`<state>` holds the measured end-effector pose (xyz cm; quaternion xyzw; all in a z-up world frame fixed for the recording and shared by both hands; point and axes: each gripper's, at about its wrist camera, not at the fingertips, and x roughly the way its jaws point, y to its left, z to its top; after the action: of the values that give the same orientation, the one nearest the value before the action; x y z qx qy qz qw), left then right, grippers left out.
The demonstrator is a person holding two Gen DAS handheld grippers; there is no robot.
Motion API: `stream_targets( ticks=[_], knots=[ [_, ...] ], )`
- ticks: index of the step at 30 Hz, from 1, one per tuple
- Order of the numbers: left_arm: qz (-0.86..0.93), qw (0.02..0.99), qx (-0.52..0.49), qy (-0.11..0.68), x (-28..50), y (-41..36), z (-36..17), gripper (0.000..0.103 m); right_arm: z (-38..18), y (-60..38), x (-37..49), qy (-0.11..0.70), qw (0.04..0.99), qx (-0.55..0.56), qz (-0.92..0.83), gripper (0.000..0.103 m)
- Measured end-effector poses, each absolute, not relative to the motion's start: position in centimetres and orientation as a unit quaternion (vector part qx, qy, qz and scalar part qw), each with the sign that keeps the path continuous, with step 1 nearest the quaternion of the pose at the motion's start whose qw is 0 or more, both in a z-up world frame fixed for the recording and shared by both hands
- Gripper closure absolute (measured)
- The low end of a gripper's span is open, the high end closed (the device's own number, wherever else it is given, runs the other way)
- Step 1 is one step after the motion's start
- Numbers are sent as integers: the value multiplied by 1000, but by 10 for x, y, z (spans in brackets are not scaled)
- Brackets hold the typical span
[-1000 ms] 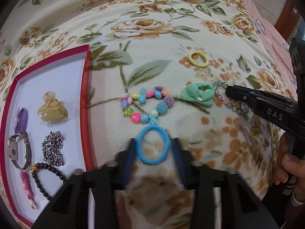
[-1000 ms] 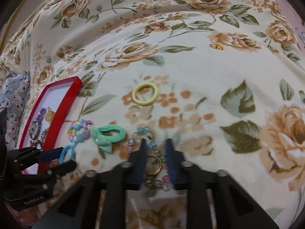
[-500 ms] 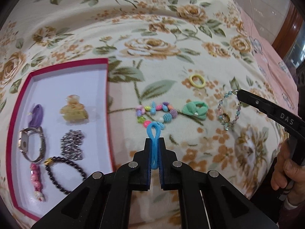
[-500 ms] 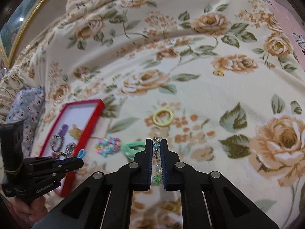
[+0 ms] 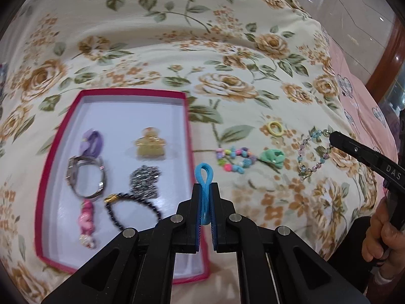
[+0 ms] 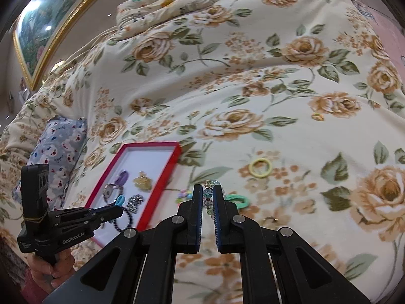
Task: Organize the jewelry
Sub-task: 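Carry the blue hair tie with the left tool while the right tool carries the bracelet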
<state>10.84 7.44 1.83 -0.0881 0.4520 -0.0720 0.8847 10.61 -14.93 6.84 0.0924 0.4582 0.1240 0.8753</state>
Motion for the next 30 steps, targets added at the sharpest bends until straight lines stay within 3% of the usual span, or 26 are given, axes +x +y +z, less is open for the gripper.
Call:
stream_targets(
  ticks=[30],
  knots=[
    [48, 882, -147, 445, 50, 188, 20, 98, 55, 22, 111, 474, 827, 70, 294, 96]
  ],
)
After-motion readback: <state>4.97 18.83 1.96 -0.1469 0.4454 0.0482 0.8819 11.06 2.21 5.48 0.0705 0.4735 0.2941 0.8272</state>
